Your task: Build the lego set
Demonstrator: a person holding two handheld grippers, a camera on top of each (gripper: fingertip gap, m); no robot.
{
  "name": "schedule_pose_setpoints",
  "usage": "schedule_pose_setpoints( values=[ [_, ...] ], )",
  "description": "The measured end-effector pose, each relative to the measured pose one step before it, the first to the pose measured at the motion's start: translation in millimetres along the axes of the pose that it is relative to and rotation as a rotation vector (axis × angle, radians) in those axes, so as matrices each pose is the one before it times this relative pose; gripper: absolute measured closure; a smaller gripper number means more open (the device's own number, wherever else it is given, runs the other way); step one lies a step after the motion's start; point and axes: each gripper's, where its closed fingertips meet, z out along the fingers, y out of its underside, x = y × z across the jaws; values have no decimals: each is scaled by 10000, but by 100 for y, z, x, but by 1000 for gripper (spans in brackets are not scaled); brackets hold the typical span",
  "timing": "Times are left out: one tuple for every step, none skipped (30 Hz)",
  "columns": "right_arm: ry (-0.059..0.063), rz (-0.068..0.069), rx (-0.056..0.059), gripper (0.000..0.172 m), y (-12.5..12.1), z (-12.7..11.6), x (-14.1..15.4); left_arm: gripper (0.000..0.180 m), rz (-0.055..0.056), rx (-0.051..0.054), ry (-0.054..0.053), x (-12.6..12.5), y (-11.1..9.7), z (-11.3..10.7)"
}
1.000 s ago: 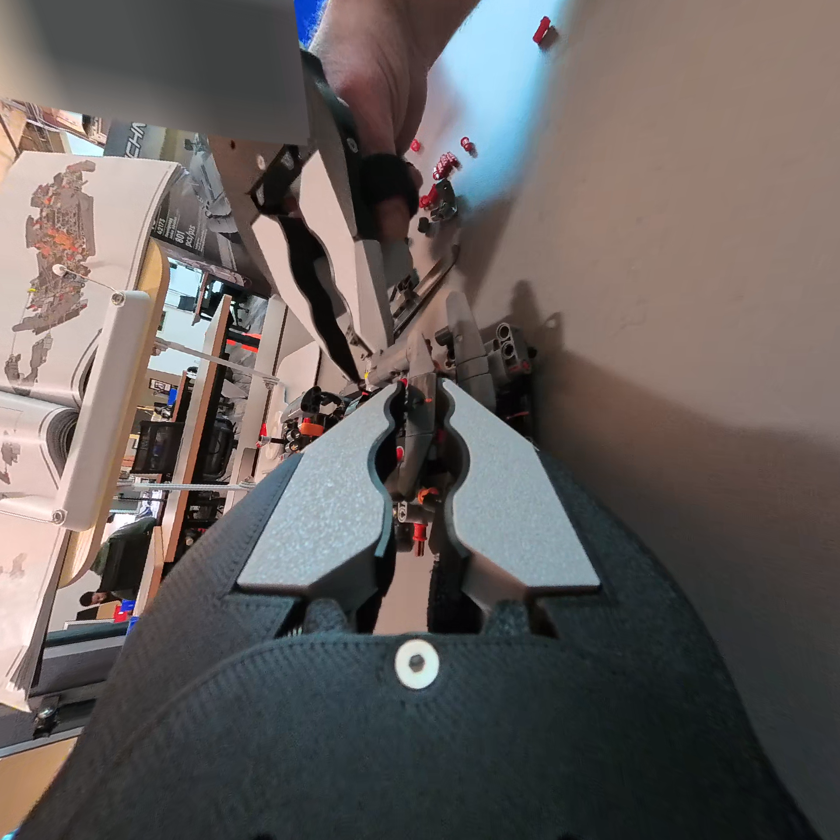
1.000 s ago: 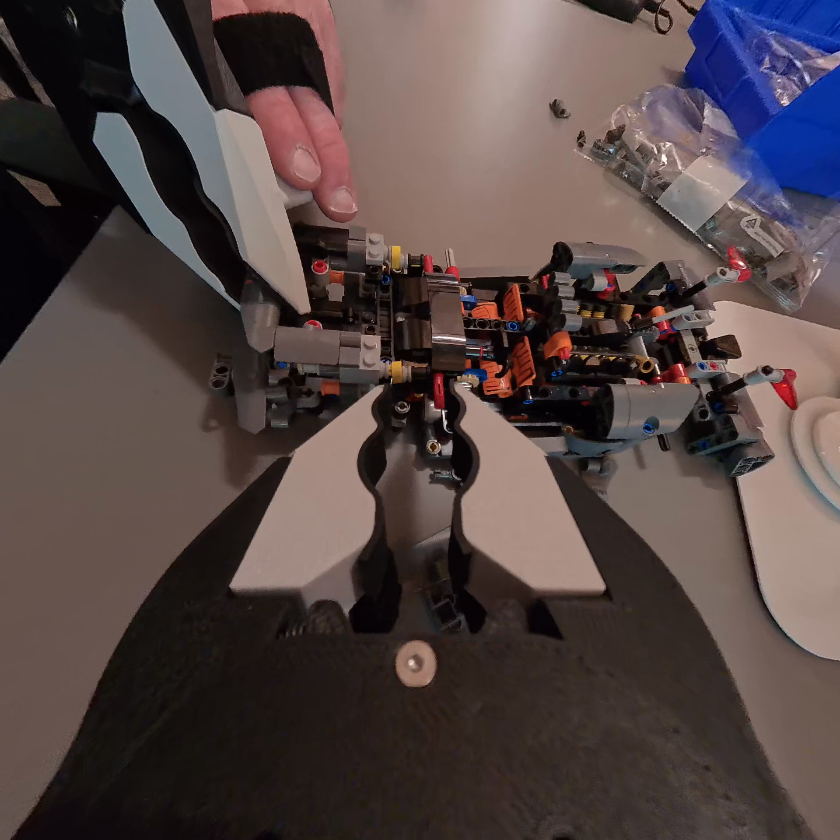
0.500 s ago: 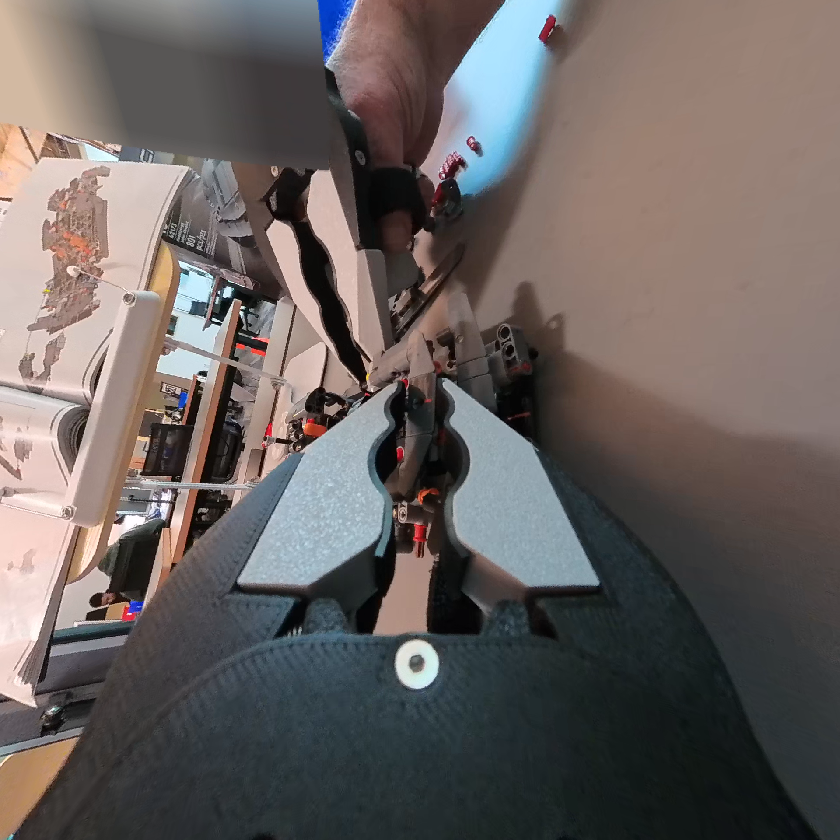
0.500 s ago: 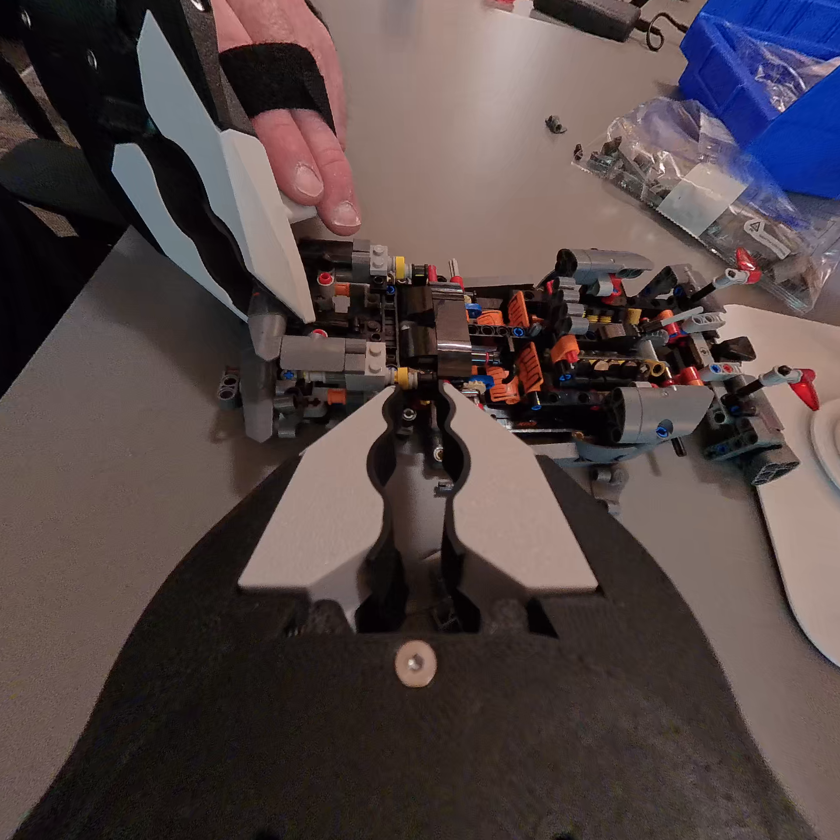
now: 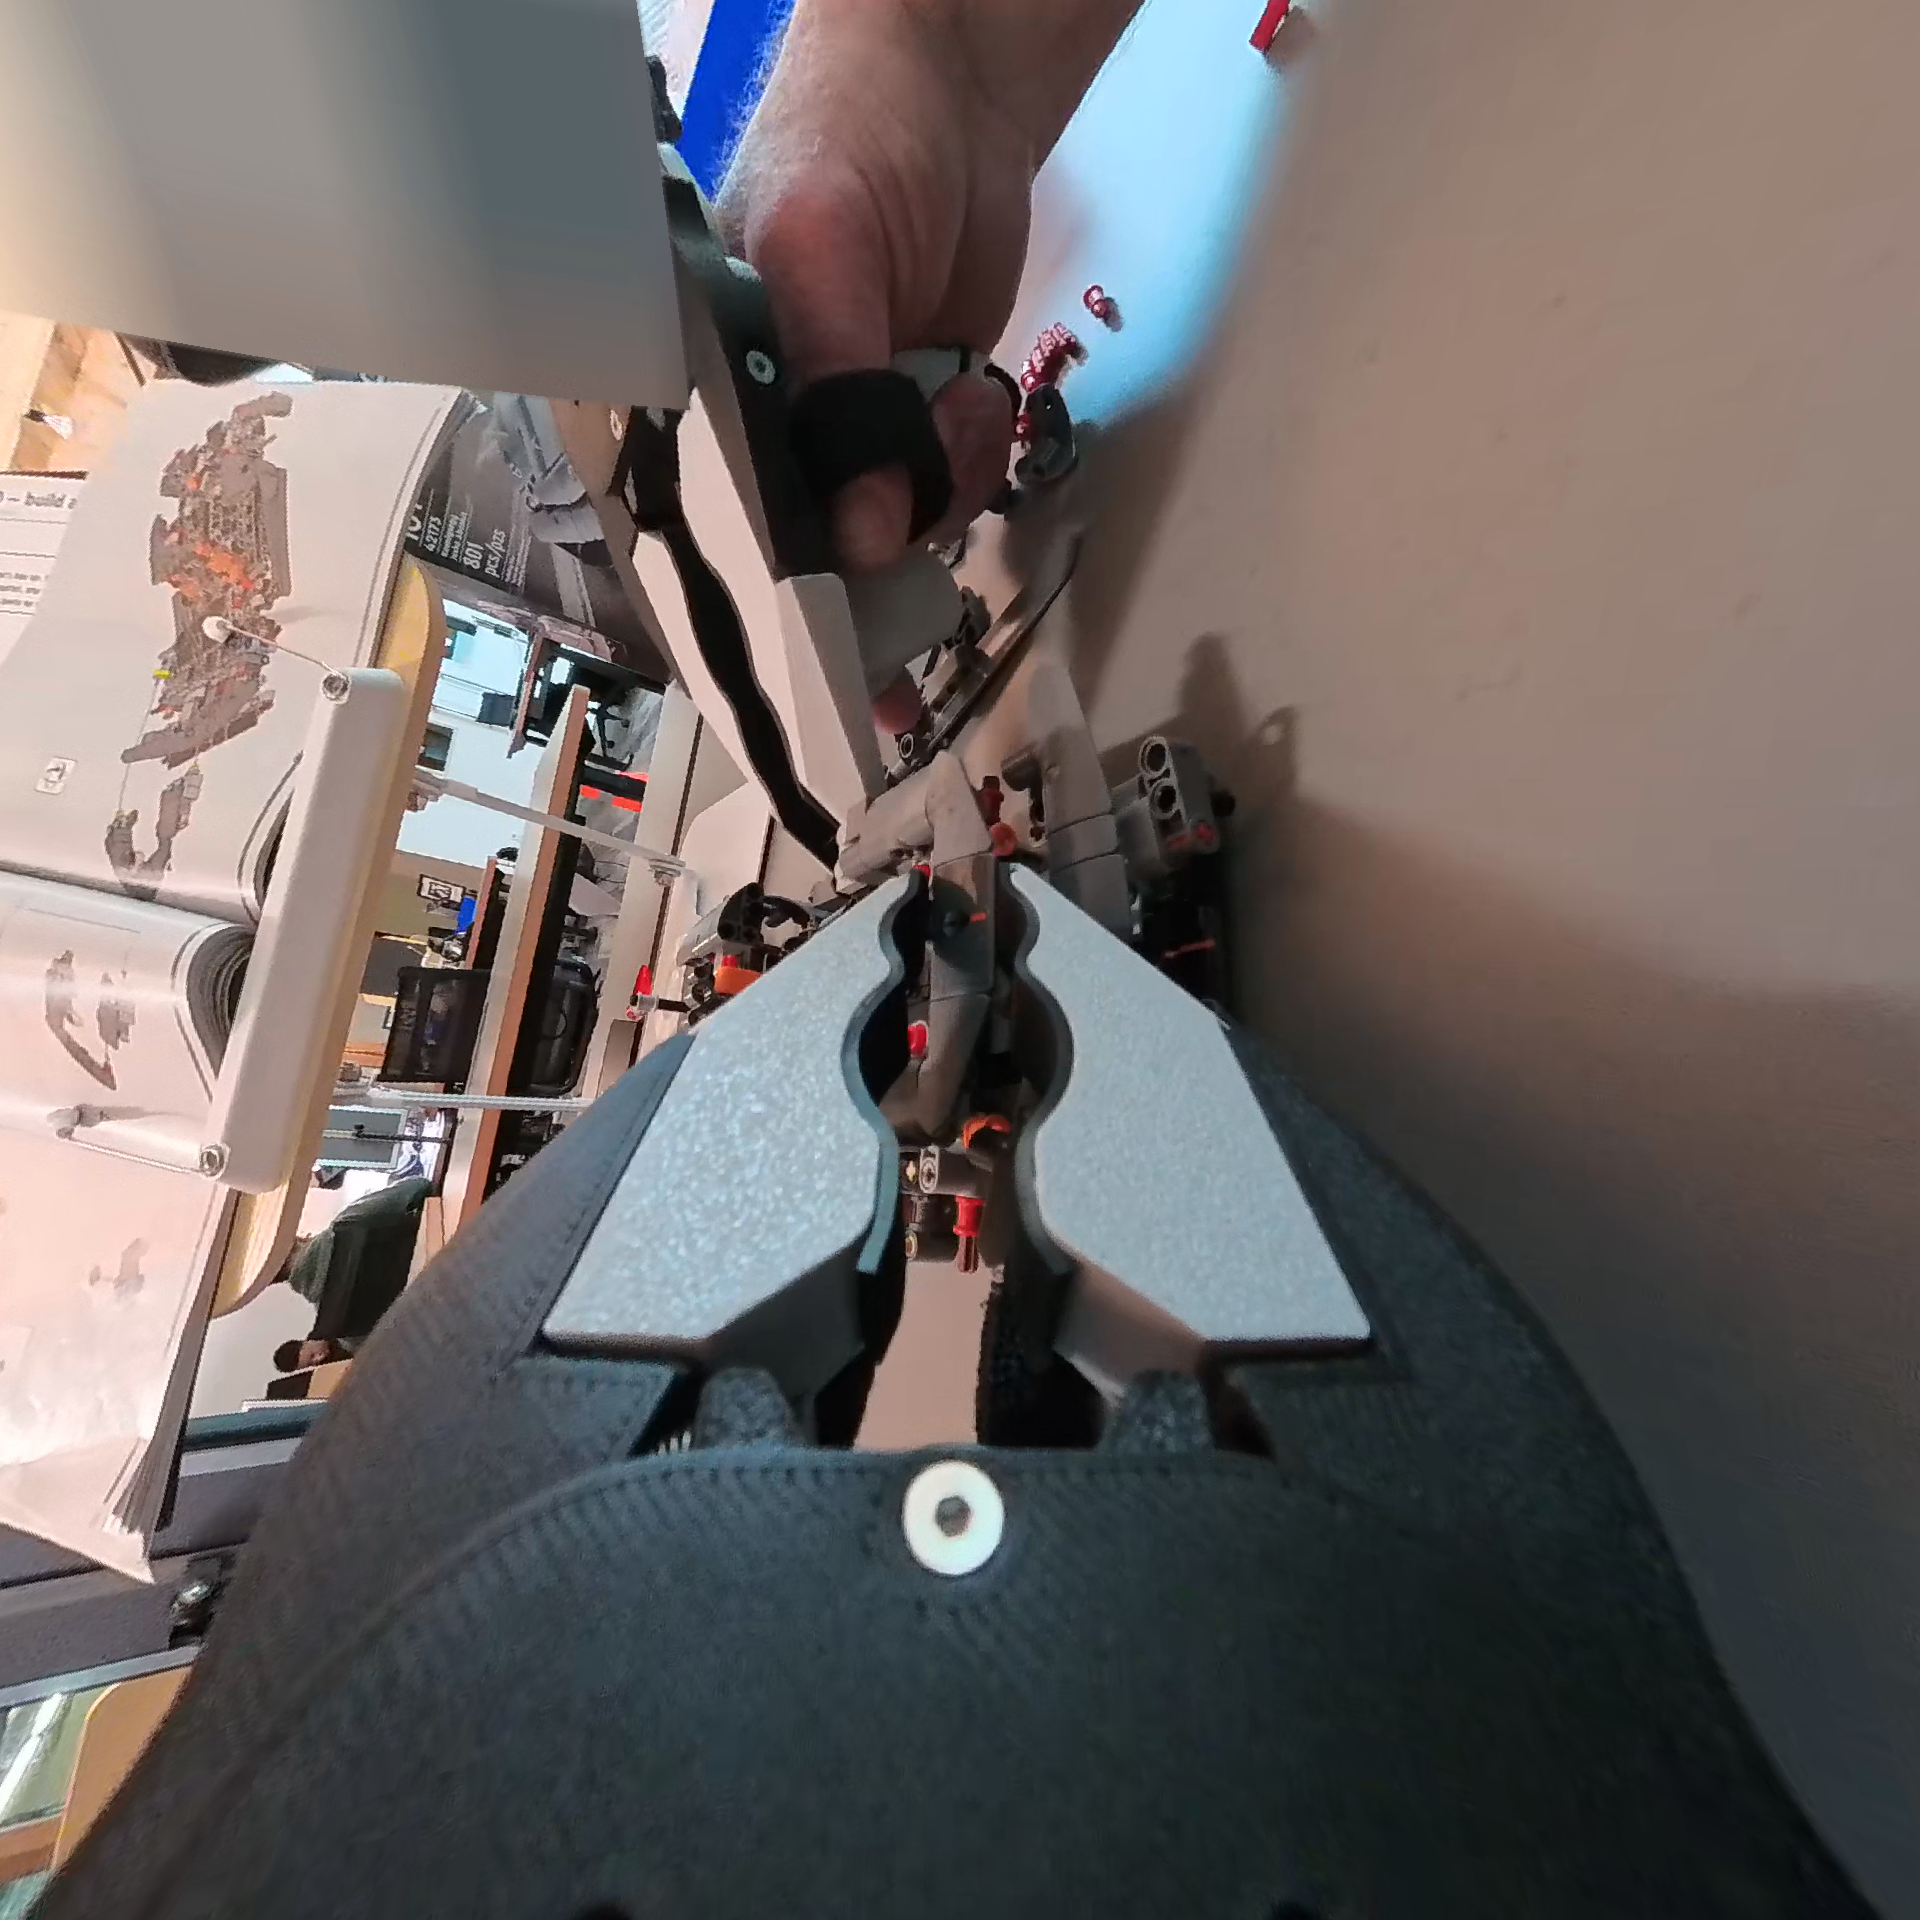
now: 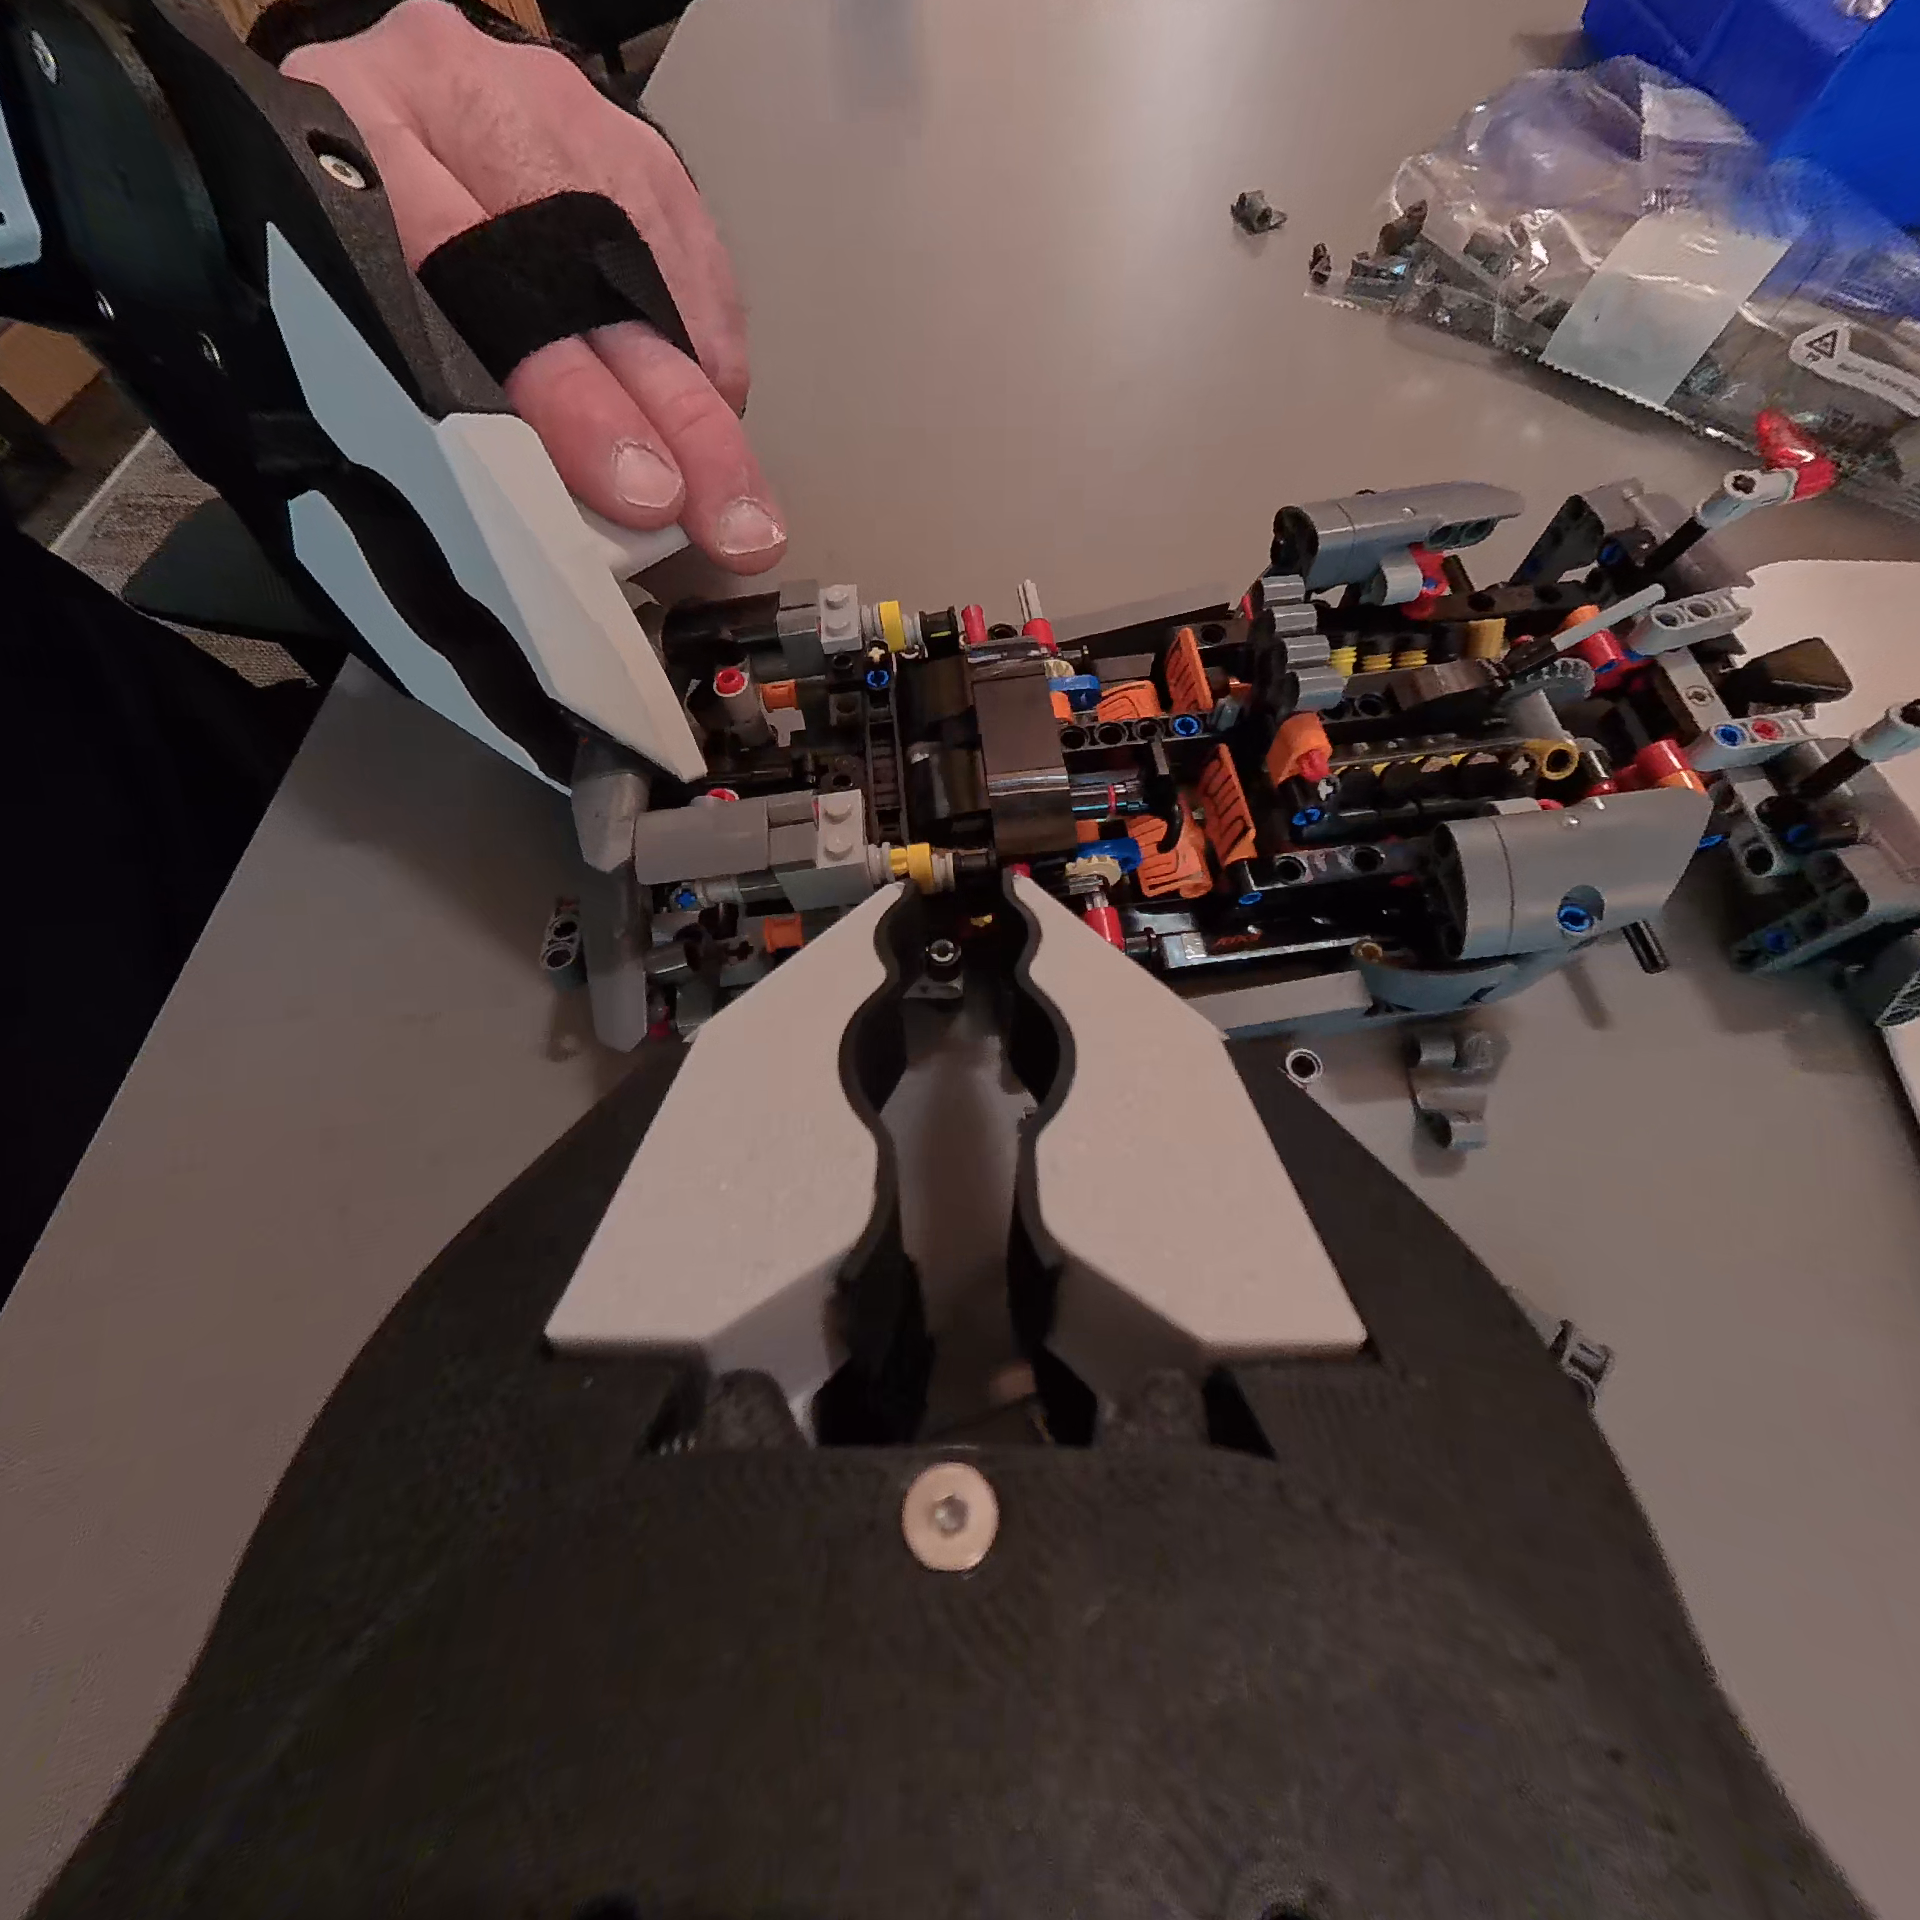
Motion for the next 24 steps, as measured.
schedule_pose_setpoints(
  values=[
    [0,1,-1,161,6,10,12,170,-9,-32,30,-4,17,-6],
    [24,-26,0,161,2,-1,20,170,-34,-58,40,-21,32,3],
    [27,-27,0,161,8,9,6,170,-14,-48,44,-6,29,-4],
    [27,-22,1,161,4,-6,9,170,20,-32,39,2,17,-11],
    [62,-39,2,160,-5,7,53,170,16,-29,44,11,13,-9],
    [47,-42,-17,158,36,-10,32,170,-6,-41,62,7,42,-15],
    [-20,-22,-39,156,84,1,-41,170,-41,-46,101,24,38,-32],
    [-26,-22,-54,154,95,-12,-28,170,-36,-46,74,-6,33,-24],
    [-4,-68,-51,153,112,-43,-6,170,21,-30,13,-43,9,-15],
    [-27,-108,-32,150,97,-66,-31,170,86,-49,28,39,28,13],
    [-43,-109,4,147,34,-41,-73,170,48,-40,-4,-16,14,-7],
    [-56,-114,30,144,-33,-13,-133,170,-25,-17,11,-14,7,1],
    [-37,-108,-11,140,-1,16,-103,170,-16,-4,19,15,24,-1],
    [-18,-78,-15,136,2,54,-76,170,13,-11,-2,12,28,4],
    [-73,-67,17,132,-38,49,-179,170,-14,-20,-12,-8,14,4],
    [-90,-92,-1,129,-7,42,-217,170,2,-14,-18,-7,-5,1],
    [-68,-102,26,128,-50,12,-213,170,22,-8,-3,26,30,6],
    [-101,-64,85,125,-151,-11,-248,170,-8,-4,-35,-21,28,4],
    [-99,-37,83,122,-156,0,-238,170,-42,-20,-39,-46,41,17],
    [-67,-67,77,118,-141,4,-206,170,-7,-18,-8,23,37,16],
    [-51,-42,78,112,-143,26,-162,170,30,-6,-14,0,12,-16],
    [17,32,26,108,-83,57,-7,170,30,-14,-8,-4,16,11],
    [12,49,-41,102,31,118,37,170,17,-16,0,15,27,5],
    [-113,56,-65,99,68,131,-155,170,10,-10,5,0,13,-7]
  ],
)
